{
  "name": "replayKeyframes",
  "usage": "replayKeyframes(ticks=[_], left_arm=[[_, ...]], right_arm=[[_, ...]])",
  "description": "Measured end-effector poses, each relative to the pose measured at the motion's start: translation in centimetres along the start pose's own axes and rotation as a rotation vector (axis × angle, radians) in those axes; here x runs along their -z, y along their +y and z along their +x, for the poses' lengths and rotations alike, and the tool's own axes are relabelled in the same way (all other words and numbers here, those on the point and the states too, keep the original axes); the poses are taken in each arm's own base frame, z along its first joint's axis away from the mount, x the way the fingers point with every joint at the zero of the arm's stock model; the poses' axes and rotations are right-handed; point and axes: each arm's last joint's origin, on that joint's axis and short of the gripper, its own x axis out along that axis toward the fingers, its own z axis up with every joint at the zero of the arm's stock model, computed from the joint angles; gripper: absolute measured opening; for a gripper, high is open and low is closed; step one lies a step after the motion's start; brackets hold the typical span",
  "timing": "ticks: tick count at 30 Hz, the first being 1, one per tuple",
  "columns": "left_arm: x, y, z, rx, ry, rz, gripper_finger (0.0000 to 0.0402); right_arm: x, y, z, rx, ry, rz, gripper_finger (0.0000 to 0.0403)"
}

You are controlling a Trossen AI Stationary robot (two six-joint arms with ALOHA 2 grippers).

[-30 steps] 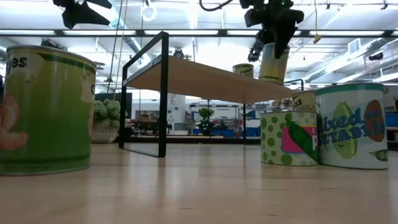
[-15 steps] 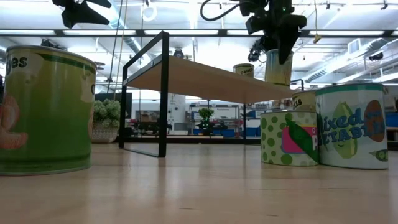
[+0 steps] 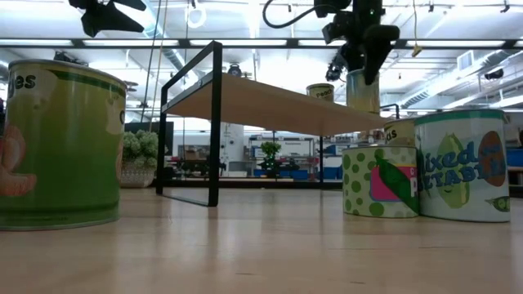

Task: Pick and place cans onto a shelf
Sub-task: Put the canned carrots on the shelf

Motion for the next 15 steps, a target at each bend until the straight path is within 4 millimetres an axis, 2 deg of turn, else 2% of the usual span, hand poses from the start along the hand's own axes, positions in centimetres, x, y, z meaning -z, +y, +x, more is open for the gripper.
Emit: replayKeyframes(ticks=[15], left_arm=[[0.05,0.00,0.01,0.002,0.005,-0.005,0.0270]], right_arm=[[-0.10,-0.03,-0.75,0.063,0.003,0.001,0.0398]])
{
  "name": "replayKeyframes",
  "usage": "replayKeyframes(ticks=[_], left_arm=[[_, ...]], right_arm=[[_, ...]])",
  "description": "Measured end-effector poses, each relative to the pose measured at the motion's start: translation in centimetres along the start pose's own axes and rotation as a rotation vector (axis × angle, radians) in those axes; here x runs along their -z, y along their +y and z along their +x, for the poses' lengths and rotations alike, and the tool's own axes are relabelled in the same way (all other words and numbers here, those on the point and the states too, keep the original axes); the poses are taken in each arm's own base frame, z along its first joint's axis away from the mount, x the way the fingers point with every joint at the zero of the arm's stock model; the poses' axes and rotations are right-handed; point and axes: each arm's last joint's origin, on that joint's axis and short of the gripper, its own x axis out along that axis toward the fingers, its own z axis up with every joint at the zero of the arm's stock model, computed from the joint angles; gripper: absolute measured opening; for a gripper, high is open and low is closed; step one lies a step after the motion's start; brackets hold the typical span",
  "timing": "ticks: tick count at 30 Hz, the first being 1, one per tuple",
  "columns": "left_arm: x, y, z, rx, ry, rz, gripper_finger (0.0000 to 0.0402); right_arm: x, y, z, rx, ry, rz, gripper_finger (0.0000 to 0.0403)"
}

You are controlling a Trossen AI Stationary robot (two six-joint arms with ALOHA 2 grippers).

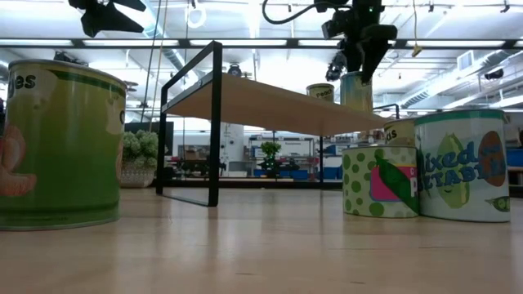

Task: Pick and place cans onto a shelf
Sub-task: Put the canned carrots on the shelf, then put the canned peas on the shelf

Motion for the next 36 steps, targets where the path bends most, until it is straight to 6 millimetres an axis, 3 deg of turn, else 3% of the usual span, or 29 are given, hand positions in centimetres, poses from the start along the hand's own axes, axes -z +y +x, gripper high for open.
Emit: replayKeyframes(ticks=[10,19,27,36], left_arm=[[-0.1,-0.1,0.0,0.029,0.000,-0.025,0.0270],[0.1,-0.4,-0.1,0.135,0.047,-0.021,0.0270],[0.2,-0.6,-0.1,0.214,0.079,-0.040,0.0270],[0.2,-0.6,-0.1,0.209,0.092,-0.151,0.0270]], right_arm=[[0.2,1.6,-1.1,0.050,0.040,0.075,0.0398],[1.0,3.9,-3.7,0.076,-0.044,0.201,0.0398],[0.6,7.0,-5.3,-0.049,-0.121,0.363,0.0398],[-0.1,11.5,-4.0,-0.178,-0.064,0.476,0.0398]])
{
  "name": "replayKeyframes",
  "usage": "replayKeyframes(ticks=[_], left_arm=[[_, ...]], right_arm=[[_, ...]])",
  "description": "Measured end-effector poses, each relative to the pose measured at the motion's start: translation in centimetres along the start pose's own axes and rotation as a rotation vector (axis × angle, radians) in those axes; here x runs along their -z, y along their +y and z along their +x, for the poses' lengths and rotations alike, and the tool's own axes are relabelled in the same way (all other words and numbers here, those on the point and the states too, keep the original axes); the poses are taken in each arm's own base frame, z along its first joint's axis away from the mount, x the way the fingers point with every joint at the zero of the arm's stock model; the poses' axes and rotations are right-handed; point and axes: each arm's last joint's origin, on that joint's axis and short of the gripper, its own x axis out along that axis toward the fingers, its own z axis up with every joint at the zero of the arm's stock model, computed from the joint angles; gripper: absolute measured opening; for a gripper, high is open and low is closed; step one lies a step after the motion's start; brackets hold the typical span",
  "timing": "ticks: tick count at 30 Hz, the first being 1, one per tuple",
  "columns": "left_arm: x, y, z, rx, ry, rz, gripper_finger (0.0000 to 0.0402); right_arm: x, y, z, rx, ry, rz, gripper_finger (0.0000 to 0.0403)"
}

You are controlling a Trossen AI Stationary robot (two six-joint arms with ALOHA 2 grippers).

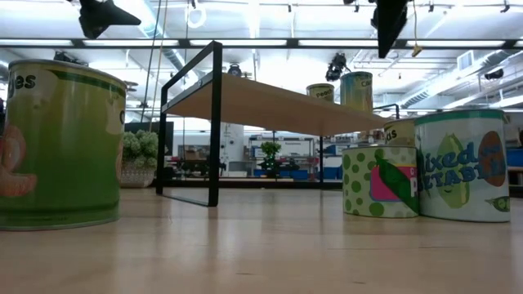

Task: Pick and place cans onto a shelf
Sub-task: Put the canned peas on the shelf

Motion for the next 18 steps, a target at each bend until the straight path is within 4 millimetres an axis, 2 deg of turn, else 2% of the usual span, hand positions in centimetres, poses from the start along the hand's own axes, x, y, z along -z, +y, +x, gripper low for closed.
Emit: replayKeyframes(ticks=[8,18], left_arm=[[0.0,0.0,0.0,0.014,0.011,-0.103,0.0270],[0.2,0.1,0.0,0.006,0.033,-0.100,0.0270]], right_arm=[[0.8,3.8,3.9,-0.105,-0.010,0.089,0.0398],[2.4,5.7,7.7,-0.112,0.017,0.169,0.0398]])
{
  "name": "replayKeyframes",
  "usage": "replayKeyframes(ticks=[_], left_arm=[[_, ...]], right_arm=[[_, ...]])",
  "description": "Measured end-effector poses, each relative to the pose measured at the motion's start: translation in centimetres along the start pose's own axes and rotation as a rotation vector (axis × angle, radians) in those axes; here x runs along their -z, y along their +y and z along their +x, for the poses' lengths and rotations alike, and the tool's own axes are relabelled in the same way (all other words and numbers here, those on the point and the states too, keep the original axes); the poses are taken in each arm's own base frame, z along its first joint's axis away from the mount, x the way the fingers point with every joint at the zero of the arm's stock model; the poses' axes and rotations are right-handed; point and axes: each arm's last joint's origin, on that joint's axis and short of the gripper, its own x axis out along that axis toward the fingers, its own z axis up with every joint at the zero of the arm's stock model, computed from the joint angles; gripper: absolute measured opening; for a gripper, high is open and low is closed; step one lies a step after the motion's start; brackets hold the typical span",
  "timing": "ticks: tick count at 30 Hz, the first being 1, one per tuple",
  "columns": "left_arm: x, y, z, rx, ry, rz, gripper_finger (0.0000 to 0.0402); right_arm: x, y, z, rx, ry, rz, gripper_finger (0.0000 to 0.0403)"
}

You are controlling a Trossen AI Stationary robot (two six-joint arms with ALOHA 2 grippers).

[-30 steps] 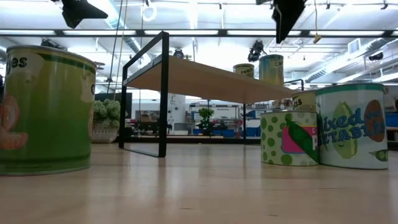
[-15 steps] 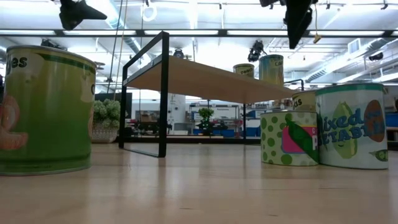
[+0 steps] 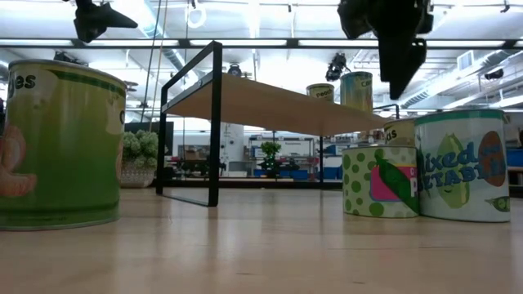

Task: Pick and place cans onto a shelf
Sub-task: Put the canned peas on the shelf

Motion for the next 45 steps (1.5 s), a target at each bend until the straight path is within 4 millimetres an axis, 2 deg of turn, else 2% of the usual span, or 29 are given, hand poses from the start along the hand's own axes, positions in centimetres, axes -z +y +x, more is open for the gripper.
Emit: replayKeyframes(ticks=[4,10,16,25,36,40,45], left_arm=[[0.0,0.0,0.0,0.000,-0.001,0.000,0.0270],[0.0,0.0,0.0,0.000,-0.001,0.000,0.0270],[0.0,0.0,0.0,-0.001,0.001,0.000,0.0270],[0.2,0.1,0.0,-0.014,0.018,0.005,0.0270],[0.2,0.2,0.0,-0.023,0.013,0.006,0.0270],[0.2,0.2,0.0,-0.024,0.014,0.007,0.0270],[0.2,0.2,0.0,-0.025,0.014,0.007,0.0270]], right_arm=[[0.5,0.3,1.0,-0.010,-0.001,-0.034,0.0398],[0.5,0.6,1.4,-0.047,-0.011,-0.140,0.0398],[0.8,0.6,3.0,-0.090,-0.003,-0.204,0.0398],[1.7,0.4,4.4,-0.061,0.012,-0.299,0.0398],[2.9,-0.2,6.2,-0.034,0.049,-0.314,0.0396],[3.1,-0.2,7.1,-0.047,0.031,-0.305,0.0375],[3.3,-0.3,7.6,-0.063,0.016,-0.282,0.0322]])
